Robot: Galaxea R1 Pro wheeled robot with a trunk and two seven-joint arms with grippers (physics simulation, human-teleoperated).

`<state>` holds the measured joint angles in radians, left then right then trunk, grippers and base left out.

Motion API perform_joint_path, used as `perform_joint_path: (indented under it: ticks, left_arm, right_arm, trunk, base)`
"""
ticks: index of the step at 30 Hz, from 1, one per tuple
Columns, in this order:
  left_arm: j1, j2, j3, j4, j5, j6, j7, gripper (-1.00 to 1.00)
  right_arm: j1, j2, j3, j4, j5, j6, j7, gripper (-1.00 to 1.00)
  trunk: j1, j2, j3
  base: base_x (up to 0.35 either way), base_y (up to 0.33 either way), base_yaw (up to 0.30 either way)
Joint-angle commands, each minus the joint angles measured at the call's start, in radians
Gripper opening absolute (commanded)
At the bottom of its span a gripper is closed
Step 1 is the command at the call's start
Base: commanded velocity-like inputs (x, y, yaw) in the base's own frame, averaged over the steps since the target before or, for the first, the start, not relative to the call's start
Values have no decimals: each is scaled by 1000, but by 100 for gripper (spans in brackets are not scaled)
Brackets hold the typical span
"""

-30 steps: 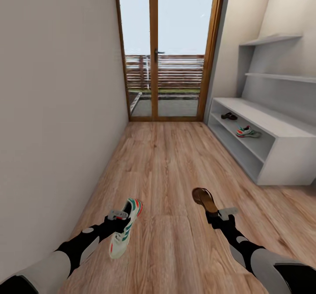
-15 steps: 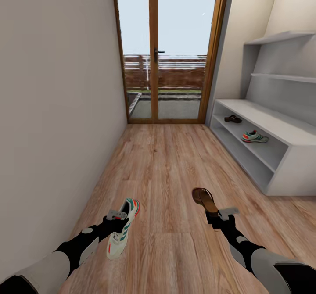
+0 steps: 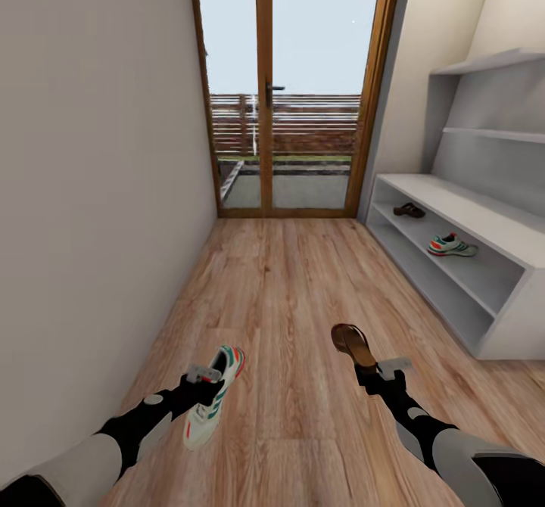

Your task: Pick up the two gym shoes and the two sandals from the corridor floor and place them onto the hallstand (shoe rack) in the corridor, making sure they are on the rack and not on the floor. Arrange them so the two gym shoes are next to each other and the two sandals are next to each other.

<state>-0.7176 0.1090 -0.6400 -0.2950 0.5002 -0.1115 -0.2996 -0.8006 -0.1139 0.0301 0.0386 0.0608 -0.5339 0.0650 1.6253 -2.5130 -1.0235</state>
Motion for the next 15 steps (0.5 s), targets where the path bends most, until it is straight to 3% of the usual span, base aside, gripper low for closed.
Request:
perform_joint_path:
  ticks: [1, 5, 15]
  left_arm:
    - [0, 0, -14, 0, -5, 1, 1, -100]
    - [0, 1, -92, 0, -30, 7, 0, -100]
    - [0, 1, -108, 0, -34, 3, 2, -100]
  right_arm:
    - [0, 0, -1, 0, -3, 0, 2, -100]
    - [0, 0, -1, 0, -3, 0, 1, -100]
    - [0, 0, -1, 0, -3, 0, 1, -100]
  trunk:
    - [0, 0, 0]
    - [0, 0, 0]
    - [0, 0, 0]
  base:
    - [347, 0, 0]
    - [347, 0, 0]
    - [347, 0, 0]
